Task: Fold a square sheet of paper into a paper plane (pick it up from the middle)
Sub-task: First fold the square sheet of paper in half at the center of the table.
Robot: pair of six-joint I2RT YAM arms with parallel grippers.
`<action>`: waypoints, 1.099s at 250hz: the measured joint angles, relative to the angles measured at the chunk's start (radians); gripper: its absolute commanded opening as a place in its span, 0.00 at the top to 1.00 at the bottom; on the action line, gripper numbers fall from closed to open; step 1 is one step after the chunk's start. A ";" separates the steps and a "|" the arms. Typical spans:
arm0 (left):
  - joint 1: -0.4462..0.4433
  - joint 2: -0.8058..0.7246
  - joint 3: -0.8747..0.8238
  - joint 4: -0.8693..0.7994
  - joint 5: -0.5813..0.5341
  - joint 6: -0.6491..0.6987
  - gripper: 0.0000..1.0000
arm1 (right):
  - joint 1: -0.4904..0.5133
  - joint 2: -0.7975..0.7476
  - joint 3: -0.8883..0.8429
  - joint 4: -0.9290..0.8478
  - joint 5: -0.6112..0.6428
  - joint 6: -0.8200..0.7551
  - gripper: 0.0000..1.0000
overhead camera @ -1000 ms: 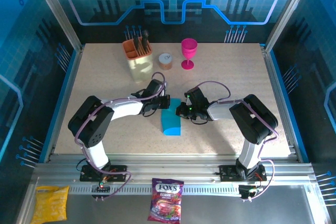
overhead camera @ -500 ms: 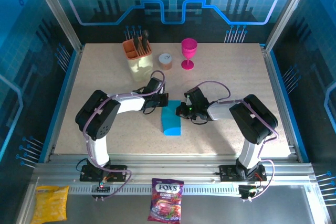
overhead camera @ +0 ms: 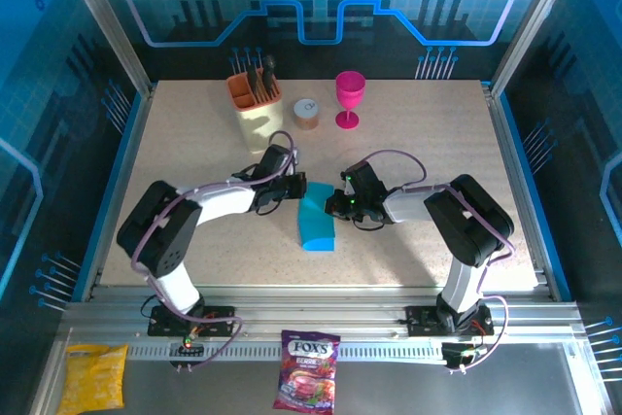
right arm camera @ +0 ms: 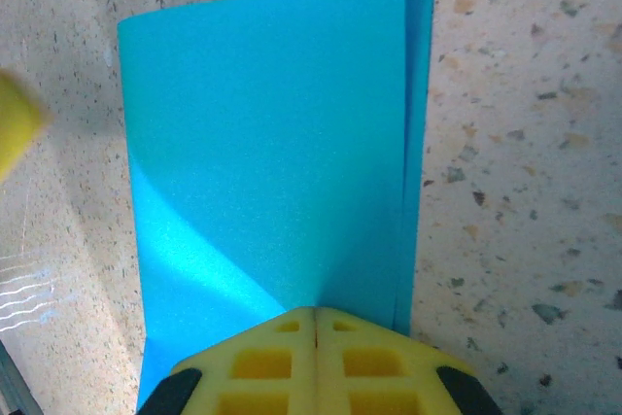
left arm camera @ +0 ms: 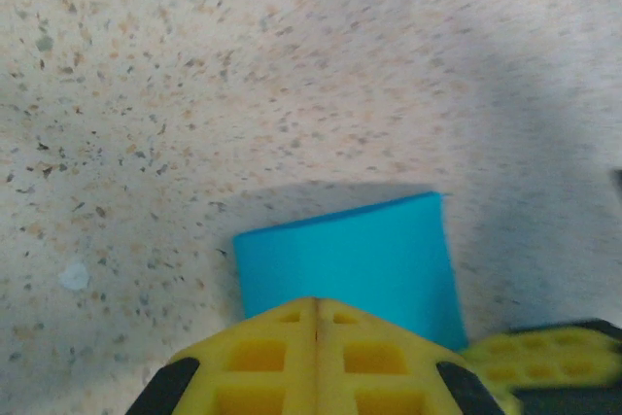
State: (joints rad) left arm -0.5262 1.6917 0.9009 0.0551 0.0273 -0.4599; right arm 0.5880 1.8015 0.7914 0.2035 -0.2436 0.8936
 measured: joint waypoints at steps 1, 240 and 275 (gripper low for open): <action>-0.001 -0.003 -0.002 0.001 0.000 -0.002 0.96 | 0.000 0.000 0.000 0.000 0.000 0.000 1.00; -0.201 -0.159 -0.335 0.099 0.038 -0.105 0.94 | 0.000 0.011 0.002 0.018 -0.005 -0.004 1.00; -0.204 -0.251 -0.341 0.084 0.038 -0.123 0.92 | 0.000 0.011 0.003 0.016 -0.005 -0.004 1.00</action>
State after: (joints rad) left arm -0.7307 1.4410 0.5598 0.1390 0.0650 -0.5827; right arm 0.5884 1.8126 0.7940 0.2195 -0.2481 0.8894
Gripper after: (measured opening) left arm 0.077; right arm 0.063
